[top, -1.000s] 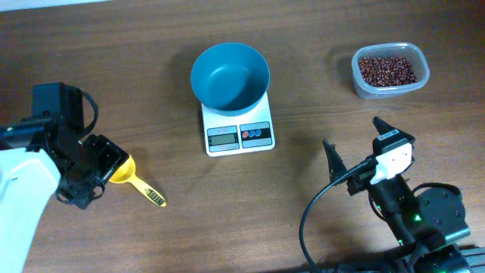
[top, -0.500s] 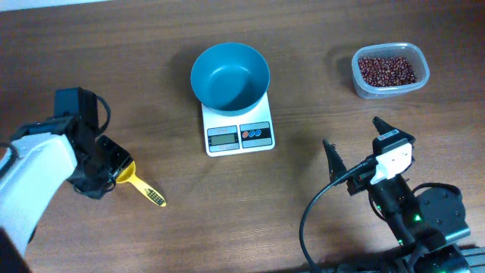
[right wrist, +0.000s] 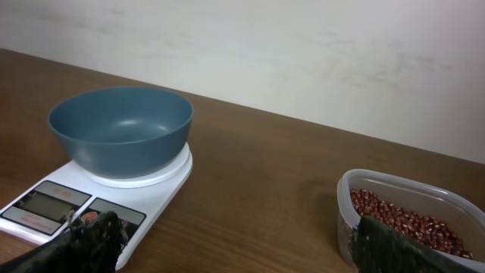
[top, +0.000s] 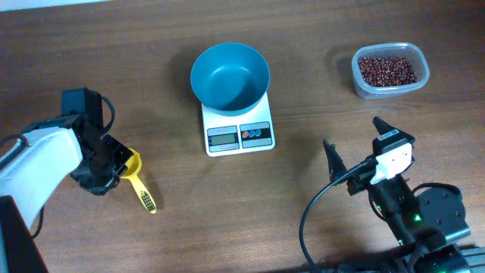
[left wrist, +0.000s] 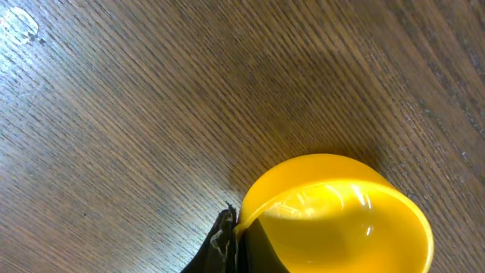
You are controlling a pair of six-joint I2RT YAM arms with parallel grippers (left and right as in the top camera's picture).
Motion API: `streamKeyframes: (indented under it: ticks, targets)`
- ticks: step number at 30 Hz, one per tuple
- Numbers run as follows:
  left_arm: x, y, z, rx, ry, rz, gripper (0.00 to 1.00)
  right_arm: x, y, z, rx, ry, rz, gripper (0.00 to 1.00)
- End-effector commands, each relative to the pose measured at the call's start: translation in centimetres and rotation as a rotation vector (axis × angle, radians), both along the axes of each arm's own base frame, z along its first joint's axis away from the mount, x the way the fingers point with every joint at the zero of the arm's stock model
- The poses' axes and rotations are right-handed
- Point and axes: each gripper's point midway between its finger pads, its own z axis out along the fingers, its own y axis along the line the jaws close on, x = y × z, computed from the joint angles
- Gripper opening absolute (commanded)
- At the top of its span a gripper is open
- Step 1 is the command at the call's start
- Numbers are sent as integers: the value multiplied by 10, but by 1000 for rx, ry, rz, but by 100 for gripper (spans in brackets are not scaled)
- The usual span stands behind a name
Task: Scoop item into bowl and weigh 50g on scale
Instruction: 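Lower the left gripper and grasp the yellow scoop handle, then lift the scoop with the left gripper toward the right gripper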
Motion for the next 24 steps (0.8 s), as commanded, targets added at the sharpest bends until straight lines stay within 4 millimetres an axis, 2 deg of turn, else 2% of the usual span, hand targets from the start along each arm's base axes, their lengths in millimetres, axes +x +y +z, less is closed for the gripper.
streamKeyframes:
  ticks: [1,4,6,7,10,12,13,15,17,18,19,22,24]
  targets:
    - [-6,2,-5,3,24,8,0,-1,1,-1,11,3,4,99]
    - [-6,-6,-3,-52,18,87,0,-1,1,-1,11,3,4,99]
    - [-5,-12,8,-108,10,147,0,-1,1,-1,10,2,4,99]
    - [-1,-14,19,-137,-10,151,0,-1,1,-1,11,2,4,99]
    - [3,-17,72,-165,-100,145,0,-1,1,-1,11,3,4,99]
    - [1,-23,102,-196,-165,139,0,-1,1,-1,11,3,4,99]
    - [-4,-28,125,-233,-220,166,0,-1,1,-1,10,2,4,99]
    - [-14,-36,153,-294,-310,210,0,-1,1,-1,10,2,4,99]
    - [-34,-48,179,-385,-372,274,0,-1,1,-1,11,3,4,99]
    - [-48,-52,184,-415,-363,325,0,-1,1,-1,11,3,4,99]
    - [-64,-53,185,-430,-335,396,0,-1,1,-1,11,3,4,99]
    - [-130,-58,179,-453,-162,667,0,-1,1,-1,11,3,4,99]
    - [-152,-65,177,-479,-85,752,0,-1,1,-1,11,3,4,99]
